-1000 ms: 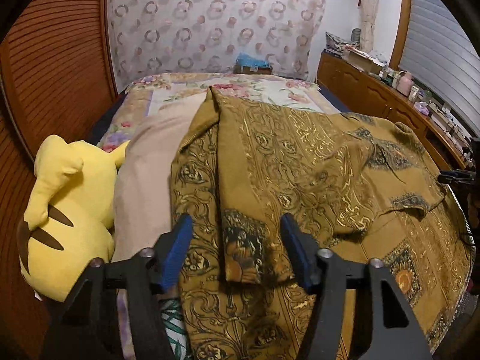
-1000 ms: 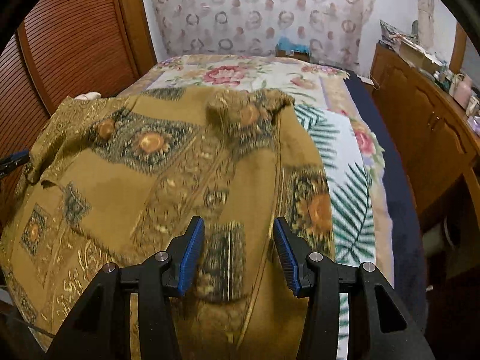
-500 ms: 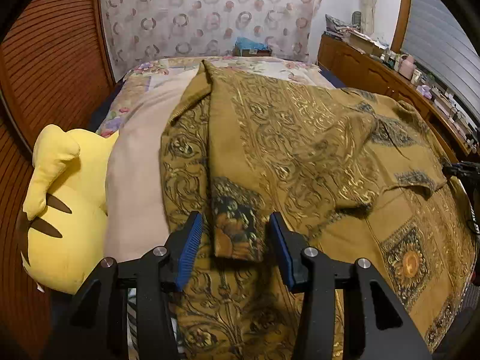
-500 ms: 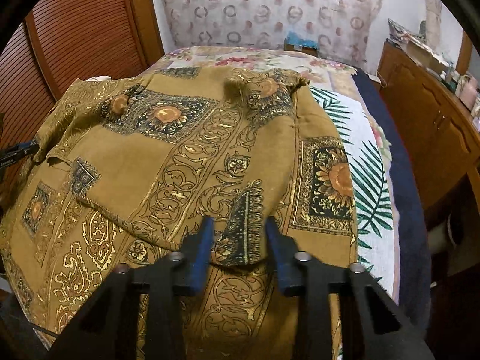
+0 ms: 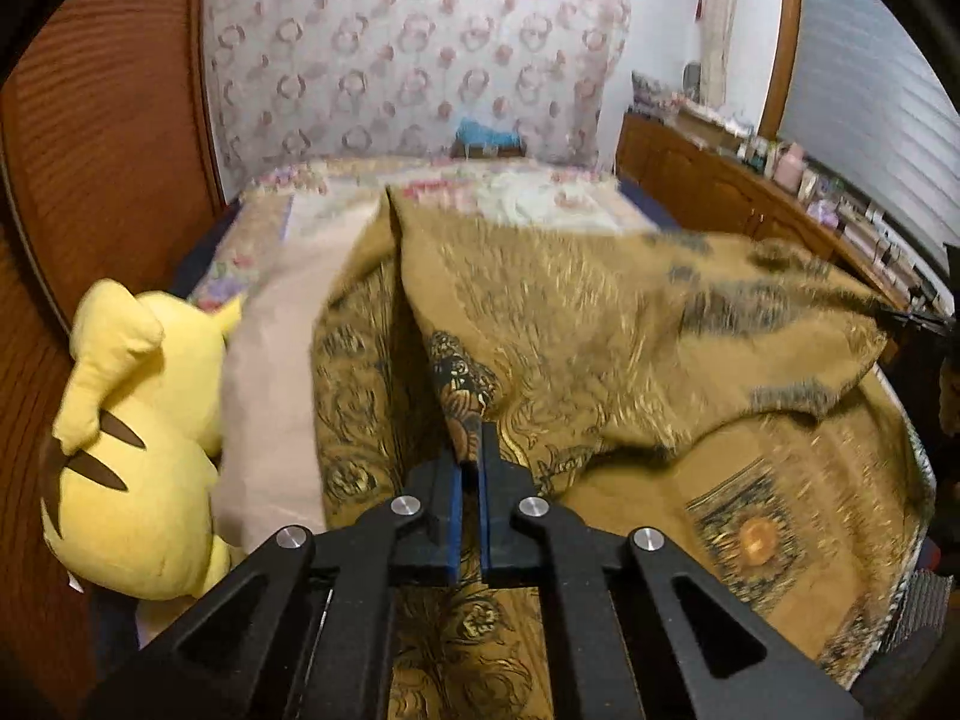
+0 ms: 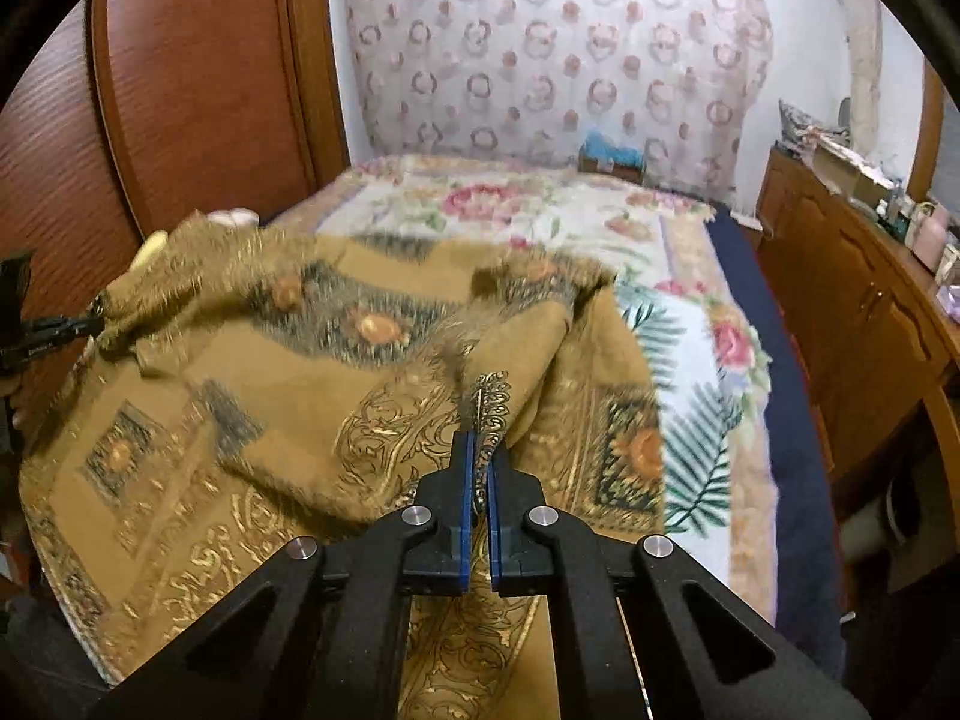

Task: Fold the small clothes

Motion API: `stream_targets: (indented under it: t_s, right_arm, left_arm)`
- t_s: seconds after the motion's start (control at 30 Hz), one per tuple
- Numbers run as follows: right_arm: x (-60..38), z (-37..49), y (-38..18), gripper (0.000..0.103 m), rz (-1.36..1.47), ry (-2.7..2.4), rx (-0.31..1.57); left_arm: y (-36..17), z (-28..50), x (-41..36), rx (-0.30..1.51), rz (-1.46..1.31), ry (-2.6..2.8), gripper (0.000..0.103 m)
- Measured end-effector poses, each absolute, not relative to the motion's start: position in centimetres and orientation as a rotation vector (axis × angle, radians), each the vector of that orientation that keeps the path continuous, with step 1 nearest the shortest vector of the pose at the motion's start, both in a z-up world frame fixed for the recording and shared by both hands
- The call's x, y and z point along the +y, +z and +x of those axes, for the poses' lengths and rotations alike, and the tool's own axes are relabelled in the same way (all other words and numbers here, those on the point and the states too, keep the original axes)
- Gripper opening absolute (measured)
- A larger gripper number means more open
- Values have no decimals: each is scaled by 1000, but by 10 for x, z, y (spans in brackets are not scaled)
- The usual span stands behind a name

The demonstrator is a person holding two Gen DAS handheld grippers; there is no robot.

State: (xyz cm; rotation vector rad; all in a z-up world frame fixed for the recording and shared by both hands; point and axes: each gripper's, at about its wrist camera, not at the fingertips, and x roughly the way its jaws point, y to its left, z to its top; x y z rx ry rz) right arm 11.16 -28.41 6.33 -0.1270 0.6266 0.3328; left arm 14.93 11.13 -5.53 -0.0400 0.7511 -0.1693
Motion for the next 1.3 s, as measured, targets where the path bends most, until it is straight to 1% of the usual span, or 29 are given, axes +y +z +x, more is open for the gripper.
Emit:
stream_targets:
  t_s: [0.17, 0.37, 0.87, 1.13, 1.2, 1.3]
  right_arm:
    - [-298, 84, 77, 3, -102, 335, 579]
    - [-310, 45, 69, 3, -84, 335, 556]
    - [-330, -33, 55, 3, -61, 334, 570]
    - [-333, -44, 37, 3, -67, 328, 644]
    - [-333, -39, 36, 9, -66, 318, 659]
    - [-331, -30, 37, 22, -90, 265, 666]
  left_arm:
    - [-34, 131, 119, 698, -60, -166, 4]
    - [-28, 102, 126, 664, -63, -161, 4]
    - [-46, 17, 122, 655, -107, -151, 4]
    - [-72, 9, 120, 715, -98, -127, 4]
    - [-75, 9, 119, 722, -95, -117, 4]
    - [-77, 6, 118, 720, -107, -109, 4]
